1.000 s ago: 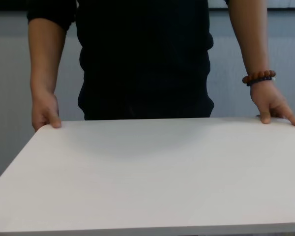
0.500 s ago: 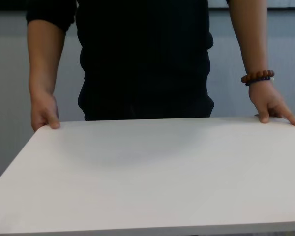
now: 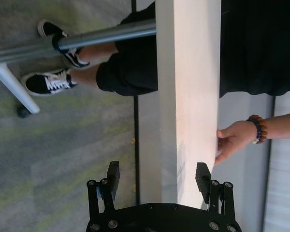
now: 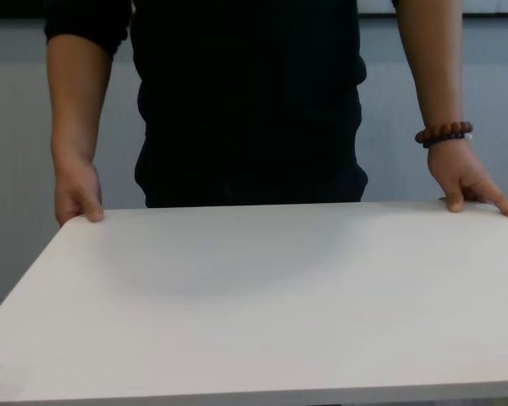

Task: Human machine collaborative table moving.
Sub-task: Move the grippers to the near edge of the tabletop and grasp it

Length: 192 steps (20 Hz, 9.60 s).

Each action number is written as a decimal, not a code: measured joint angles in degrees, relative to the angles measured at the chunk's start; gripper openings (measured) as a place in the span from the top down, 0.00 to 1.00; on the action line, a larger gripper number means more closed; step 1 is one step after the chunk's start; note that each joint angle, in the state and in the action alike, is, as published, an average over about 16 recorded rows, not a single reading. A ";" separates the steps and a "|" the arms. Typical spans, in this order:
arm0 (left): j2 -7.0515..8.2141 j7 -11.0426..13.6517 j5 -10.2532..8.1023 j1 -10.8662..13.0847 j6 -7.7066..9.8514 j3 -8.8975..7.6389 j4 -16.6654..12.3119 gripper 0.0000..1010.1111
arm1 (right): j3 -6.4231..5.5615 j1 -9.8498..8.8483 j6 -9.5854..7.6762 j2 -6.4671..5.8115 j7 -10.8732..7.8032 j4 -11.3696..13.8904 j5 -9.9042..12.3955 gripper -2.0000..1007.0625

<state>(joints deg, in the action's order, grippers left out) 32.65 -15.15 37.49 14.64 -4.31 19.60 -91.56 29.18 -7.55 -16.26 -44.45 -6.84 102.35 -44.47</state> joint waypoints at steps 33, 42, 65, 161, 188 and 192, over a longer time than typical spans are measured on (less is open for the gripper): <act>-7.01 -1.60 8.41 -3.58 0.85 -0.11 5.42 0.01 | -0.46 0.73 -0.91 3.19 0.90 -2.05 -10.55 0.01; -8.79 -2.07 9.91 -4.62 0.51 -0.65 6.72 0.01 | -0.84 0.69 -0.51 4.07 0.80 -2.53 -12.51 0.01; -10.78 -2.47 12.85 -4.56 0.37 -2.11 7.33 0.01 | -0.85 1.87 -0.43 6.73 -1.37 -4.57 -19.08 0.01; -11.64 -5.68 15.46 -5.08 1.66 -1.53 8.87 0.01 | -2.18 1.36 0.41 10.37 -2.64 -5.50 -26.59 0.01; -11.95 -5.93 15.23 -5.31 1.86 -1.69 9.10 0.01 | -2.44 1.21 0.83 10.42 -2.27 -5.50 -25.94 0.01; -11.93 -5.93 15.26 -5.29 1.85 -1.67 9.08 0.01 | -2.42 1.22 0.81 10.40 -2.29 -5.50 -25.97 0.02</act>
<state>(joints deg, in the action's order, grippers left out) 20.72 -21.08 52.75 9.34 -2.46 17.92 -82.48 26.76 -6.33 -15.45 -34.05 -9.13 96.85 -70.44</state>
